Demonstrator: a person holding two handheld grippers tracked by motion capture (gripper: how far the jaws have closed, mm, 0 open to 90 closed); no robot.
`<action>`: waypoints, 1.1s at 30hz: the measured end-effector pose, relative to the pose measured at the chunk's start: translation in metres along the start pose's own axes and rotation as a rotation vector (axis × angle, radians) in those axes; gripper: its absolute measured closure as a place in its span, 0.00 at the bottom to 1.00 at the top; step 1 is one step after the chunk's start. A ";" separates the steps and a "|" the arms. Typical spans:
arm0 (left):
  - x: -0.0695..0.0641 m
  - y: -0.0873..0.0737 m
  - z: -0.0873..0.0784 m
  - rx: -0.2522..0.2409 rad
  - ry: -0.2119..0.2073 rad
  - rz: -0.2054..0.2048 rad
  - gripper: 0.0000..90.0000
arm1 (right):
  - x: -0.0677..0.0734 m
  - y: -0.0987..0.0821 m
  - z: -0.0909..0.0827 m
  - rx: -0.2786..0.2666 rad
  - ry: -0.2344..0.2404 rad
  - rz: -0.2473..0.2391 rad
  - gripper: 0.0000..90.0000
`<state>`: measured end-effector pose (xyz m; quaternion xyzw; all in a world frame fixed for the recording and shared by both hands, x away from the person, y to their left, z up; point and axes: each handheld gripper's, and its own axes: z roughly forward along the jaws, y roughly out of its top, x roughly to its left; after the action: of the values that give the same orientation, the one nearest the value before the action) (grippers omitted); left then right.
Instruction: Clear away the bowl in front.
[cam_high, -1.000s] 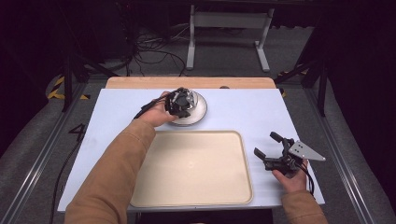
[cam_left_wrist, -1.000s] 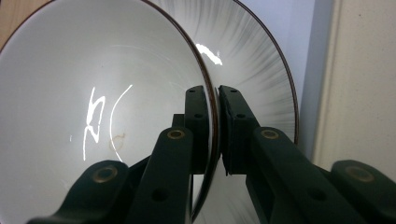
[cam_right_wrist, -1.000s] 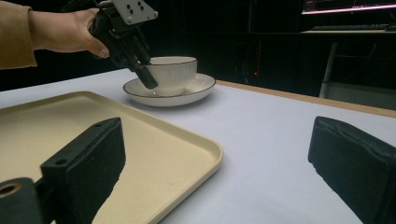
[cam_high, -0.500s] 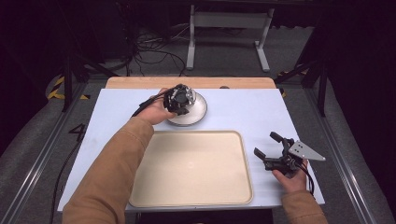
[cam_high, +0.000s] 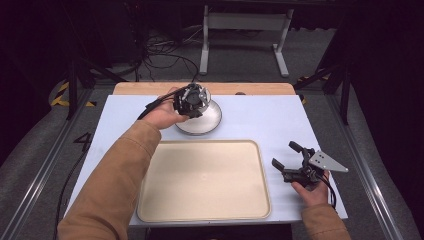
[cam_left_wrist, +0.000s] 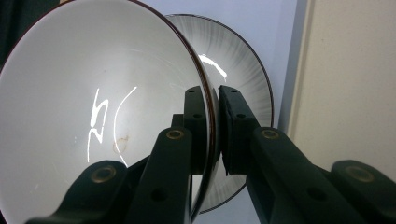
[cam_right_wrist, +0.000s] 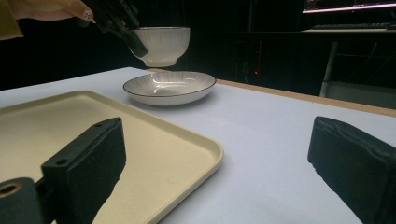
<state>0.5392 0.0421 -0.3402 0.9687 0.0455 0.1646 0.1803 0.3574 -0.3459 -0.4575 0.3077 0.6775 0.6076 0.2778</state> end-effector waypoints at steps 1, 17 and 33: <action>0.000 0.001 -0.002 -0.001 0.003 0.004 0.92 | 0.000 0.000 0.000 0.000 0.000 0.000 0.05; -0.013 0.011 -0.032 -0.009 0.001 0.053 0.92 | 0.000 0.000 0.000 0.001 -0.001 -0.001 0.05; -0.029 0.010 -0.052 -0.032 -0.053 0.102 0.92 | 0.000 0.000 0.000 0.002 0.000 -0.001 0.05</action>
<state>0.4945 0.0461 -0.2994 0.9707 -0.0111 0.1486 0.1884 0.3575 -0.3458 -0.4575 0.3077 0.6780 0.6068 0.2780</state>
